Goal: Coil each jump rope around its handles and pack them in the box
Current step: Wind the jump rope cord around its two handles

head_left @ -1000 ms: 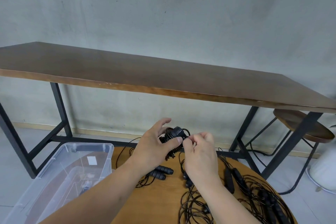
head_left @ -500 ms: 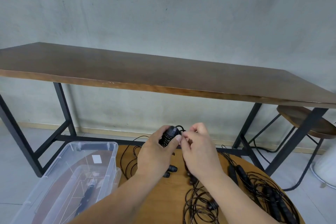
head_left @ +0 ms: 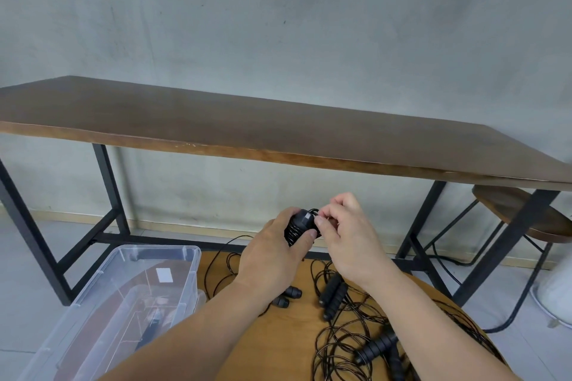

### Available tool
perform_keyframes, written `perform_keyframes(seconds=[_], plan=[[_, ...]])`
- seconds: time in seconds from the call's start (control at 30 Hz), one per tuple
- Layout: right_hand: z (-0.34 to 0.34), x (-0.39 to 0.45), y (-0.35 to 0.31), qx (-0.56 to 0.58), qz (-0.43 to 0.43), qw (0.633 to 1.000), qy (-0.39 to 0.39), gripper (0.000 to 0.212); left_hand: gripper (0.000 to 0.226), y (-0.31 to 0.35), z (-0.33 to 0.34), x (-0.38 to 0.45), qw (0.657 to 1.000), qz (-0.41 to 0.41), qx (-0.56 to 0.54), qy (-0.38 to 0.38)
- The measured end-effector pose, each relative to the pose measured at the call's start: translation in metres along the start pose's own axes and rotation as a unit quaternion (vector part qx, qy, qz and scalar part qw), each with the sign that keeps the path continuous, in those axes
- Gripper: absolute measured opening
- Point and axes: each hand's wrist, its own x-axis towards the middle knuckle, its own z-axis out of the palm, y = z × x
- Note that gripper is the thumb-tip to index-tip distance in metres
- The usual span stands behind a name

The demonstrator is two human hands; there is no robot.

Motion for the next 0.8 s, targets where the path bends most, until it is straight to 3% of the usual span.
perform_keyframes(seconds=[0.13, 0.23, 0.37, 0.47, 0.6, 0.7, 0.8], plan=[[-0.019, 0.006, 0.000, -0.215, -0.147, 0.965, 0.010, 0.023, 0.050, -0.001, -0.004, -0.001, 0.998, 0.005, 0.057, -0.022], [-0.029, 0.015, -0.007, -0.279, -0.222, 0.934, -0.010, 0.022, 0.047, 0.006, -0.007, 0.003, 0.992, 0.030, 0.122, -0.008], [-0.025, 0.019, -0.015, -0.325, -0.265, 0.907, -0.047, 0.013, 0.042, 0.012, -0.006, 0.012, 0.958, 0.035, 0.284, 0.008], [-0.020, 0.016, -0.007, -0.288, -0.211, 0.934, -0.011, 0.020, 0.040, 0.012, -0.006, 0.015, 0.950, 0.049, 0.304, 0.042], [-0.009, 0.006, 0.003, -0.125, -0.078, 0.987, 0.063, 0.026, 0.046, 0.010, -0.005, 0.018, 0.956, 0.084, 0.254, 0.121], [-0.002, 0.006, 0.007, 0.032, 0.029, 0.999, 0.020, 0.016, 0.048, 0.009, 0.000, 0.017, 0.962, 0.089, 0.219, 0.136], [-0.004, 0.006, 0.009, 0.108, 0.081, 0.991, -0.014, 0.011, 0.047, 0.011, 0.004, 0.017, 0.968, 0.081, 0.195, 0.132]])
